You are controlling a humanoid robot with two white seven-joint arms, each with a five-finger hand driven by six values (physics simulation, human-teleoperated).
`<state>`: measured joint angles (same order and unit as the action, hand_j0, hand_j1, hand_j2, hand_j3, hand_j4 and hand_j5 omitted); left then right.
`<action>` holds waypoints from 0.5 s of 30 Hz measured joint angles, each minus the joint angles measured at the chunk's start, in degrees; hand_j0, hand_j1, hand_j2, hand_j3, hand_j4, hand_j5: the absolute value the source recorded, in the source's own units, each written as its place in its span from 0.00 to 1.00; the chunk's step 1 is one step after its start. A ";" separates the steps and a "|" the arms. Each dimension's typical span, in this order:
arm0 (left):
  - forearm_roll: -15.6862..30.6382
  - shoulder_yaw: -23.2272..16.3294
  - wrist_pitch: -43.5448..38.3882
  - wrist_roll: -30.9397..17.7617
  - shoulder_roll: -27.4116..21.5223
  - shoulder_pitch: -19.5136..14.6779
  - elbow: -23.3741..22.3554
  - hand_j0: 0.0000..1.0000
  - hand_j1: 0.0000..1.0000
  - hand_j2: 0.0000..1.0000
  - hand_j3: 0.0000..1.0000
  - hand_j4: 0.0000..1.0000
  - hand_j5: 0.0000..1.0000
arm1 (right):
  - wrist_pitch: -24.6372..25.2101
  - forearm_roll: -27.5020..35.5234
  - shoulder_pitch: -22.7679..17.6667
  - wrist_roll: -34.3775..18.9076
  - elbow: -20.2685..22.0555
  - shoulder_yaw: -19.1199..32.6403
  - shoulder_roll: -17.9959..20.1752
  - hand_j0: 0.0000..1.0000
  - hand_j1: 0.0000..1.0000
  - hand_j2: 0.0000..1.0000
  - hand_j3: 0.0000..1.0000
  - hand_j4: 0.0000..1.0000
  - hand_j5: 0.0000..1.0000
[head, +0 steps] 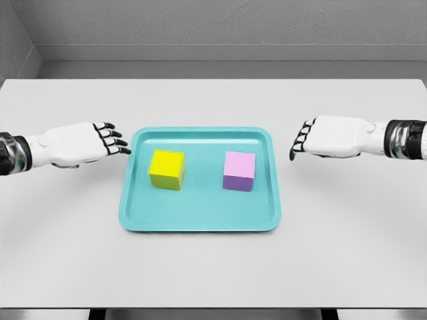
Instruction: Push two cubes
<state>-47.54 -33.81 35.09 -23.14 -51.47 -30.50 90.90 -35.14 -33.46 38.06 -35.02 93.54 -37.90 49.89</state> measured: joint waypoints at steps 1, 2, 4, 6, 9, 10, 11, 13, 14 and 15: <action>-0.01 -0.03 0.00 -0.17 0.04 0.00 -0.01 0.85 0.85 0.85 0.85 0.85 0.85 | 0.00 -0.12 -0.09 0.00 0.07 -0.26 -0.32 0.69 0.69 0.69 0.69 0.69 0.69; -0.01 -0.05 0.00 -0.29 0.06 -0.26 -0.01 0.79 0.79 0.79 0.79 0.79 0.79 | 0.01 -0.30 -0.09 0.00 0.10 -0.60 -0.60 0.69 0.69 0.69 0.69 0.69 0.69; 0.08 -0.05 0.00 -0.78 0.08 -0.53 0.10 0.76 0.76 0.76 0.76 0.76 0.76 | 0.01 -0.57 -0.17 0.00 0.03 -1.28 -0.97 0.69 0.69 0.69 0.69 0.69 0.69; 0.28 -0.05 0.00 -1.21 0.08 -0.97 0.29 0.76 0.76 0.76 0.76 0.76 0.76 | 0.01 -0.96 -0.26 0.00 -0.47 -1.71 -1.69 0.69 0.69 0.69 0.69 0.69 0.69; 0.49 -0.06 0.00 -1.50 0.10 -1.06 0.47 0.77 0.77 0.77 0.77 0.77 0.77 | 0.00 -2.03 -0.44 0.00 -1.20 -2.02 -3.15 0.69 0.69 0.69 0.69 0.69 0.69; 0.54 -0.06 0.01 -1.55 0.12 -1.14 0.50 0.77 0.77 0.77 0.77 0.77 0.77 | 0.01 -2.24 -0.44 0.00 -1.42 -2.07 -3.47 0.69 0.69 0.69 0.69 0.69 0.69; 0.58 -0.10 0.01 -1.58 0.16 -1.14 0.52 0.77 0.77 0.77 0.77 0.77 0.77 | 0.01 -2.42 -0.44 0.00 -1.77 -2.11 -3.84 0.69 0.69 0.69 0.69 0.69 0.69; 0.63 -0.33 0.01 -1.62 0.45 -1.14 0.60 0.77 0.77 0.77 0.77 0.77 0.77 | 0.01 -2.93 -0.44 0.00 -2.44 -2.16 -4.48 0.69 0.69 0.69 0.69 0.69 0.69; 0.65 -0.40 0.01 -1.64 0.69 -1.06 0.62 0.77 0.77 0.77 0.77 0.77 0.77 | 0.00 -3.10 -0.26 0.00 -2.62 -2.17 -4.75 0.69 0.69 0.69 0.69 0.69 0.69; 0.66 -0.45 0.01 -1.64 0.88 -1.14 0.65 0.77 0.77 0.77 0.77 0.77 0.77 | 0.00 -3.21 -0.26 0.00 -2.69 -2.18 -5.03 0.69 0.69 0.69 0.69 0.69 0.69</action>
<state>-46.89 -34.26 35.10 -24.78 -50.59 -31.64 91.55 -35.14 -36.67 37.79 -35.02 90.85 -40.08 44.87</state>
